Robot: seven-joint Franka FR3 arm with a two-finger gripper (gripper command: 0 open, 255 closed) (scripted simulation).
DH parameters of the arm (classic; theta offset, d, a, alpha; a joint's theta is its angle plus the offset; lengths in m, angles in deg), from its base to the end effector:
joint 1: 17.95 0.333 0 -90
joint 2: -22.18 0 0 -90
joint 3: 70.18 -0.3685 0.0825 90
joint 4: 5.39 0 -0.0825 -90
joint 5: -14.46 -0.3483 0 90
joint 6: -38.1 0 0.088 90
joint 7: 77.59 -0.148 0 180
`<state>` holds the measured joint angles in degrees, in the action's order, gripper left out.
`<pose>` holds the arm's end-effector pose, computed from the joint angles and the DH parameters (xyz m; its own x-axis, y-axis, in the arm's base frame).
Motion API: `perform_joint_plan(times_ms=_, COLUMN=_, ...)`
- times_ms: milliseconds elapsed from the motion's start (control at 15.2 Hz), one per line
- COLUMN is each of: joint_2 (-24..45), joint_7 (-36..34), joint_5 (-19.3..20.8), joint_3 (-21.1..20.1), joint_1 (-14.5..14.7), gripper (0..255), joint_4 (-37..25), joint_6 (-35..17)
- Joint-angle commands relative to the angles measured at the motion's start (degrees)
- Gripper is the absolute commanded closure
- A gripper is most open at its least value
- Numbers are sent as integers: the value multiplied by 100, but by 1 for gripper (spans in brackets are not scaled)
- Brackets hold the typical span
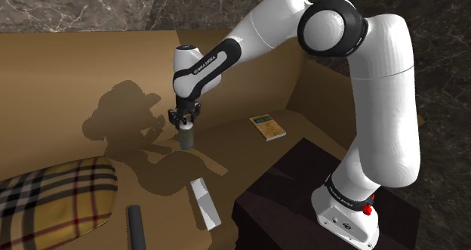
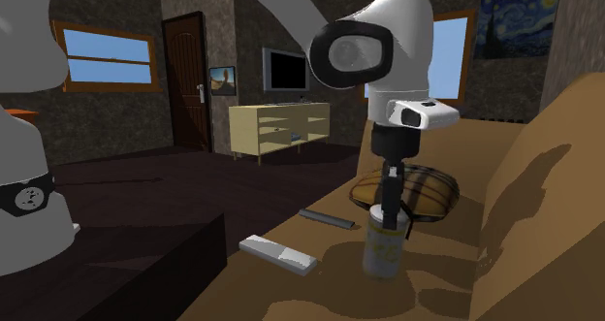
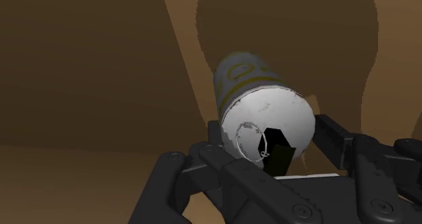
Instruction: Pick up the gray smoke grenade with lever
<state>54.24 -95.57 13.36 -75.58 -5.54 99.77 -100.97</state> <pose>0.6256 0.1957 0.2583 0.9994 -0.0328 0.0123 -0.0319 -0.9970 -0.0702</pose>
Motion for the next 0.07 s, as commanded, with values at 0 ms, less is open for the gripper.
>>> perform_joint_plan(times_ms=0, joint_2=-30, joint_7=0, joint_5=-2, joint_3=-2, joint_1=-2, gripper=255, joint_4=1, joint_6=29)
